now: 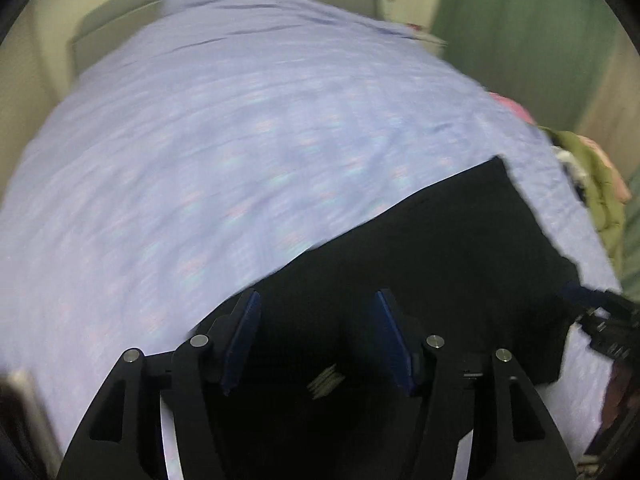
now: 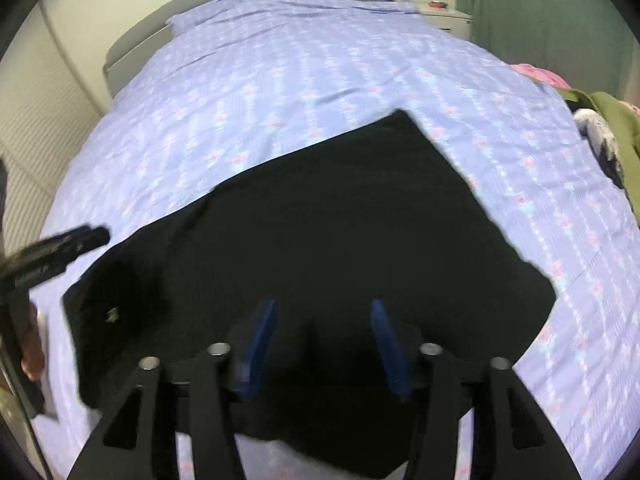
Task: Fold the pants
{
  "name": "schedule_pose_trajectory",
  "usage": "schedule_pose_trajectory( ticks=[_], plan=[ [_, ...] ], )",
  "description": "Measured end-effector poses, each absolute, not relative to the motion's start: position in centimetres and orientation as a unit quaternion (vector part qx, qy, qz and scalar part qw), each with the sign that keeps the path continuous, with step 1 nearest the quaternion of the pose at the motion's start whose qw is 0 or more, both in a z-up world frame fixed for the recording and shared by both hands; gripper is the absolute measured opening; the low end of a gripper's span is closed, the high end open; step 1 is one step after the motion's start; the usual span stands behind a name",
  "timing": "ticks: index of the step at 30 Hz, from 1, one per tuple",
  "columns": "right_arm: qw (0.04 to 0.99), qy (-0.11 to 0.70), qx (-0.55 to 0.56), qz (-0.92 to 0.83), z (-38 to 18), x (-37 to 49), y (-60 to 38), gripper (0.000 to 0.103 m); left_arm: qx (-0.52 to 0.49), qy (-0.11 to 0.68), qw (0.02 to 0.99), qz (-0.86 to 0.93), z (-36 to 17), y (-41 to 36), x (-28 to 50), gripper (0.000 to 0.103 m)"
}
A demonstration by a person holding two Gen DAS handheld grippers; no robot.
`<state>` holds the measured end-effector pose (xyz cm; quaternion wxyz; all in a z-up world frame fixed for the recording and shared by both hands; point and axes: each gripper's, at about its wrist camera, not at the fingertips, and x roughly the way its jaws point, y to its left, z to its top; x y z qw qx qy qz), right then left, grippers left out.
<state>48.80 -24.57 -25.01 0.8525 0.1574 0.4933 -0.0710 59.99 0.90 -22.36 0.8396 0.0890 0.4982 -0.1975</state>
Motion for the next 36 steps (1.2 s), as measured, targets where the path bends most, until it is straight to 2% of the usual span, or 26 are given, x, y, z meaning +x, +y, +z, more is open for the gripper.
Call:
schedule_pose_trajectory(
  ticks=[4, 11, 17, 20, 22, 25, 27, 29, 31, 33, 34, 36],
  plan=[
    [0.853, 0.509, 0.117, -0.016, -25.0, 49.7, -18.5, 0.060, 0.065, 0.514, 0.843, -0.146, -23.3, 7.0, 57.7, 0.058],
    [0.850, 0.522, 0.052, 0.052, -25.5, 51.2, -9.6, 0.060, -0.091, 0.545, 0.822, -0.135, -26.9, 15.2, 58.9, 0.058],
    [0.849, 0.526, 0.032, 0.041, -25.7, 52.1, -7.2, 0.060, -0.189, 0.555, 0.789, -0.183, -29.3, 16.0, 60.4, 0.061],
    [0.846, 0.531, 0.036, 0.026, -25.8, 52.4, -7.5, 0.060, -0.184, 0.568, 0.780, -0.186, -30.9, 15.2, 61.6, 0.063],
    [0.846, 0.532, 0.035, 0.017, -25.8, 52.4, -7.5, 0.060, -0.180, 0.571, 0.779, -0.185, -31.8, 14.9, 62.2, 0.074],
    [0.846, 0.533, 0.030, 0.005, -25.8, 52.7, -7.5, 0.060, -0.180, 0.570, 0.781, -0.181, -32.1, 14.8, 62.2, 0.080],
    [0.843, 0.536, 0.032, 0.004, -26.0, 52.9, -7.5, 0.060, -0.195, 0.573, 0.775, -0.181, -32.5, 14.5, 62.4, 0.079],
    [0.841, 0.540, 0.034, 0.003, -26.3, 53.0, -7.4, 0.060, -0.200, 0.574, 0.771, -0.188, -32.6, 13.7, 62.8, 0.068],
    [0.841, 0.540, 0.034, 0.005, -26.2, 53.0, -7.2, 0.060, -0.195, 0.573, 0.776, -0.178, -32.4, 13.3, 63.1, 0.050],
    [0.841, 0.539, 0.032, 0.005, -26.2, 53.0, -7.0, 0.060, -0.202, 0.566, 0.779, -0.177, -31.9, 14.6, 63.1, 0.036],
    [0.842, 0.539, 0.033, 0.007, -26.1, 53.0, -6.8, 0.060, -0.207, 0.562, 0.781, -0.176, -31.6, 14.9, 63.2, 0.030],
    [0.844, 0.535, 0.035, 0.013, -26.0, 53.1, -6.6, 0.060, -0.203, 0.556, 0.787, -0.174, -31.0, 15.4, 63.0, 0.029]
  ],
)
